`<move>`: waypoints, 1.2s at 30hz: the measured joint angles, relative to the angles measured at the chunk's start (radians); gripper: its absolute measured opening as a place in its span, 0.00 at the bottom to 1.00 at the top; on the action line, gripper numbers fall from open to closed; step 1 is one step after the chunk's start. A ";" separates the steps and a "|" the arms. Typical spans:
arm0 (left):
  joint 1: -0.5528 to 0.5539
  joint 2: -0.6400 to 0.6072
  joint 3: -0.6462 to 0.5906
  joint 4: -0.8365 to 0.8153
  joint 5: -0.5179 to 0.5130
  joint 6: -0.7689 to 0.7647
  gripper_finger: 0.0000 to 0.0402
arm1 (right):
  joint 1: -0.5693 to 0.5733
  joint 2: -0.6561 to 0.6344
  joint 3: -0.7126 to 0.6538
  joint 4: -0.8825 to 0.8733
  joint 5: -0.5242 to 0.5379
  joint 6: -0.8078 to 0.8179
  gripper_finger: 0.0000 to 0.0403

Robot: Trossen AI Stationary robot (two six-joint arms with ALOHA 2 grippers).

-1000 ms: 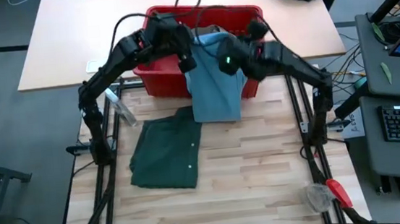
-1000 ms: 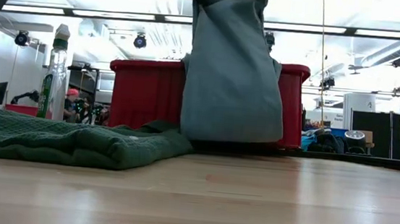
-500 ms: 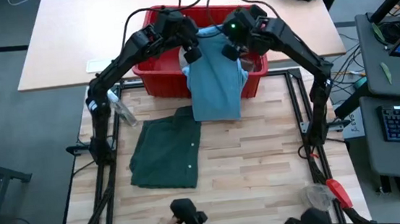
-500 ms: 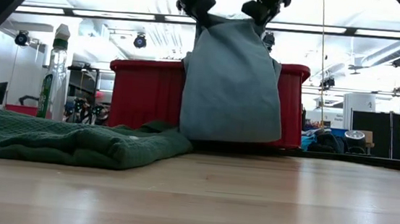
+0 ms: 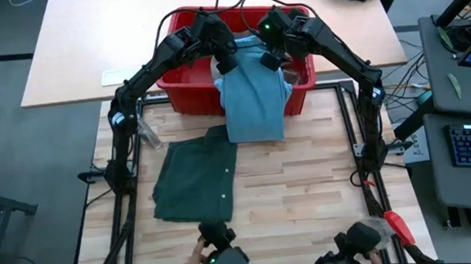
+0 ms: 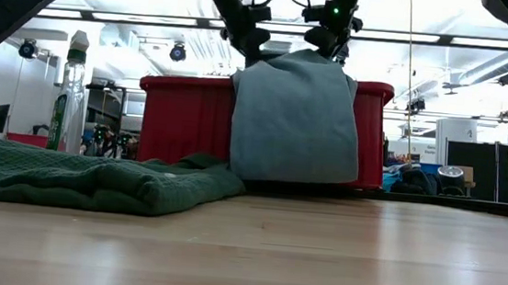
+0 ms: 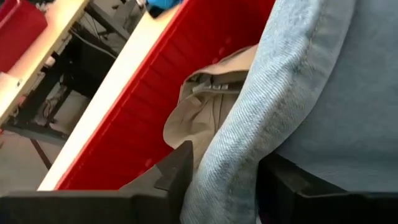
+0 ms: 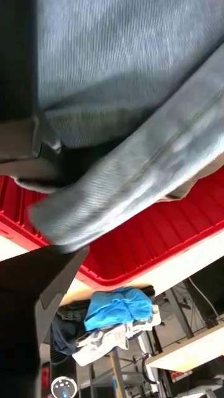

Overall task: Fold Laundry from Bin
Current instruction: Fold the blue jeans

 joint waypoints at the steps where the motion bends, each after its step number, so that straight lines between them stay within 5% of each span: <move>1: 0.005 0.005 0.000 0.000 0.000 0.000 0.33 | -0.004 0.000 0.000 -0.001 -0.004 0.000 0.40; 19: 0.067 0.017 0.000 -0.024 -0.009 -0.044 0.66 | -0.087 -0.014 0.004 -0.033 -0.064 0.062 0.73; 33: 0.034 -0.058 0.009 -0.050 0.014 -0.054 0.69 | -0.105 -0.045 0.005 -0.049 -0.087 0.044 0.80; 36: 0.012 -0.089 0.009 -0.072 0.079 -0.073 0.69 | -0.117 -0.045 0.004 -0.030 -0.260 0.041 0.79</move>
